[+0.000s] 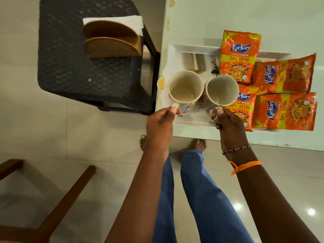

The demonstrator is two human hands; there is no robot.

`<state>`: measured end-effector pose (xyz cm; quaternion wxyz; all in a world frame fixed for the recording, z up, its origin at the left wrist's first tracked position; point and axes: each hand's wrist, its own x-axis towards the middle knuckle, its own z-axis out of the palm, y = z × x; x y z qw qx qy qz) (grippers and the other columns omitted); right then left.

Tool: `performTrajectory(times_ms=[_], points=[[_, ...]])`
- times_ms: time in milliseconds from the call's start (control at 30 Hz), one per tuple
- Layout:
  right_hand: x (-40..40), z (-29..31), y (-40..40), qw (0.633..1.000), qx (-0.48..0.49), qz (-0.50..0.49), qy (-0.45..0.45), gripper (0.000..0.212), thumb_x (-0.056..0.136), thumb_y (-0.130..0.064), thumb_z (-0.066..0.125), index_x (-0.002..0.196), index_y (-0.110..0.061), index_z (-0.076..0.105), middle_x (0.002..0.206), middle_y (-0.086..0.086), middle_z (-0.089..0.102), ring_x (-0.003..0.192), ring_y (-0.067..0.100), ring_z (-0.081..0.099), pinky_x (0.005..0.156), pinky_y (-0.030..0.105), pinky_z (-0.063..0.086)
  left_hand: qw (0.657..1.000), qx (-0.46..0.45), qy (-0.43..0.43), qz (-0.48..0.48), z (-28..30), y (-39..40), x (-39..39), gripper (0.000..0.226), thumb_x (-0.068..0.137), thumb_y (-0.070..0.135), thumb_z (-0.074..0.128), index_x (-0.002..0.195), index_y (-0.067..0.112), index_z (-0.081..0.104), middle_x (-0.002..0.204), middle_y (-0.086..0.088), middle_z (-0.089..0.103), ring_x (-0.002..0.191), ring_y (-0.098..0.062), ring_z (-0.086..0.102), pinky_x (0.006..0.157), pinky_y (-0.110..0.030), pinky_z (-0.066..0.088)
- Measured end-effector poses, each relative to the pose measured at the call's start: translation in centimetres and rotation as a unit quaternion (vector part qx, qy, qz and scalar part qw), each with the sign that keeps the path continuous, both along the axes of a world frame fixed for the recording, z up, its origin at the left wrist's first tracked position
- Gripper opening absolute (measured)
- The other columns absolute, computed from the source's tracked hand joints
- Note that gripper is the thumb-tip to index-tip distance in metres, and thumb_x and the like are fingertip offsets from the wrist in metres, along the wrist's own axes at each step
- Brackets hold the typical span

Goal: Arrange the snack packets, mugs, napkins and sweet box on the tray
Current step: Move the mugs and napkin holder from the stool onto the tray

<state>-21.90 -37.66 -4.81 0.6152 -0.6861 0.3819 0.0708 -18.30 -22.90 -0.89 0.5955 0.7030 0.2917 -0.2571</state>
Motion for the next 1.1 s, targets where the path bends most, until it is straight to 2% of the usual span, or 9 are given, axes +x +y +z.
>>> performTrajectory(times_ms=[233, 333, 400, 533, 667, 767, 833, 933, 1100], points=[[-1.2, -1.3, -1.3, 1.0, 0.02, 0.009, 0.007, 0.029, 0.094, -0.01, 0.043, 0.067, -0.011, 0.052, 0.068, -0.002, 0.053, 0.06, 0.005, 0.041, 0.056, 0.013, 0.034, 1.0, 0.019, 0.006, 0.014, -1.8, -2.3, -1.5, 0.016, 0.091, 0.017, 0.054, 0.08, 0.017, 0.066, 0.087, -0.007, 0.065, 0.093, -0.026, 0.059, 0.098, -0.051, 0.046], [-1.7, -1.8, -1.5, 0.999, 0.031, 0.027, 0.007, 0.019, 0.094, -0.008, 0.043, 0.079, -0.003, 0.053, 0.07, -0.003, 0.054, 0.064, 0.005, 0.045, 0.059, 0.015, 0.035, 1.0, 0.026, 0.01, -0.005, -2.6, -2.2, -2.0, 0.015, 0.092, 0.018, 0.053, 0.085, 0.015, 0.066, 0.085, -0.001, 0.064, 0.092, -0.022, 0.058, 0.098, -0.051, 0.046], [-1.9, -2.1, -1.7, 0.998, 0.035, 0.044, 0.009, 0.018, 0.094, -0.008, 0.042, 0.082, -0.003, 0.053, 0.071, -0.003, 0.055, 0.069, 0.006, 0.047, 0.062, 0.018, 0.036, 0.999, 0.026, 0.011, -0.019, -3.1, -2.0, -2.3, 0.014, 0.092, 0.019, 0.052, 0.089, 0.015, 0.065, 0.082, 0.004, 0.063, 0.087, -0.016, 0.056, 0.097, -0.047, 0.046], [-2.3, -2.7, -2.0, 0.996, 0.035, 0.078, 0.031, 0.014, 0.094, -0.008, 0.042, 0.086, -0.007, 0.054, 0.074, -0.005, 0.055, 0.073, 0.005, 0.05, 0.065, 0.019, 0.039, 0.999, 0.019, 0.014, -0.034, -3.9, -1.7, -3.1, 0.016, 0.093, 0.016, 0.05, 0.096, 0.011, 0.065, 0.096, -0.005, 0.064, 0.097, -0.016, 0.055, 0.095, -0.033, 0.042], [-2.3, -2.8, -2.3, 0.993, 0.031, 0.104, 0.046, 0.016, 0.095, -0.012, 0.042, 0.087, -0.011, 0.056, 0.078, -0.008, 0.058, 0.075, 0.003, 0.052, 0.062, 0.011, 0.045, 0.999, 0.014, 0.013, -0.026, -4.4, -1.8, -3.3, 0.021, 0.093, 0.015, 0.05, 0.083, 0.025, 0.065, 0.099, -0.004, 0.065, 0.1, -0.012, 0.057, 0.099, -0.028, 0.043], [-2.1, -2.5, -2.6, 0.992, 0.034, 0.094, 0.077, 0.015, 0.093, -0.014, 0.048, 0.093, -0.005, 0.06, 0.087, 0.005, 0.061, 0.072, 0.006, 0.054, 0.058, 0.008, 0.05, 0.999, 0.016, 0.021, -0.019, -4.6, -1.8, -3.3, 0.023, 0.092, 0.018, 0.052, 0.08, 0.032, 0.065, 0.1, 0.002, 0.066, 0.098, -0.007, 0.058, 0.096, -0.026, 0.043], [-1.8, -2.2, -3.1, 0.99, 0.066, 0.074, 0.104, 0.019, 0.091, -0.011, 0.052, 0.102, 0.004, 0.057, 0.09, 0.014, 0.057, 0.067, 0.01, 0.055, 0.059, 0.012, 0.054, 0.999, 0.02, 0.033, -0.001, -4.7, -1.9, -3.2, 0.02, 0.091, 0.019, 0.054, 0.082, 0.032, 0.065, 0.099, 0.004, 0.066, 0.102, -0.011, 0.058, 0.095, -0.027, 0.044], [-1.4, -1.1, -3.9, 0.985, 0.076, 0.085, 0.131, 0.011, 0.09, -0.008, 0.052, 0.099, -0.002, 0.052, 0.092, 0.015, 0.056, 0.066, 0.014, 0.058, 0.066, 0.021, 0.054, 0.998, 0.018, 0.049, 0.032, -4.6, -1.8, -3.0, 0.013, 0.091, 0.018, 0.054, 0.088, 0.027, 0.063, 0.101, 0.002, 0.064, 0.108, -0.019, 0.057, 0.095, -0.029, 0.045], [-0.1, 1.9, -4.7, 0.969, -0.071, 0.195, 0.131, 0.012, 0.088, -0.016, 0.055, 0.082, -0.006, 0.049, 0.079, 0.008, 0.054, 0.083, 0.036, 0.058, 0.082, 0.049, 0.05, 0.995, -0.015, 0.067, 0.076, -3.0, -0.9, -2.7, 0.014, 0.092, 0.015, 0.051, 0.102, 0.016, 0.06, 0.117, -0.008, 0.06, 0.113, -0.023, 0.057, 0.094, -0.029, 0.045]])
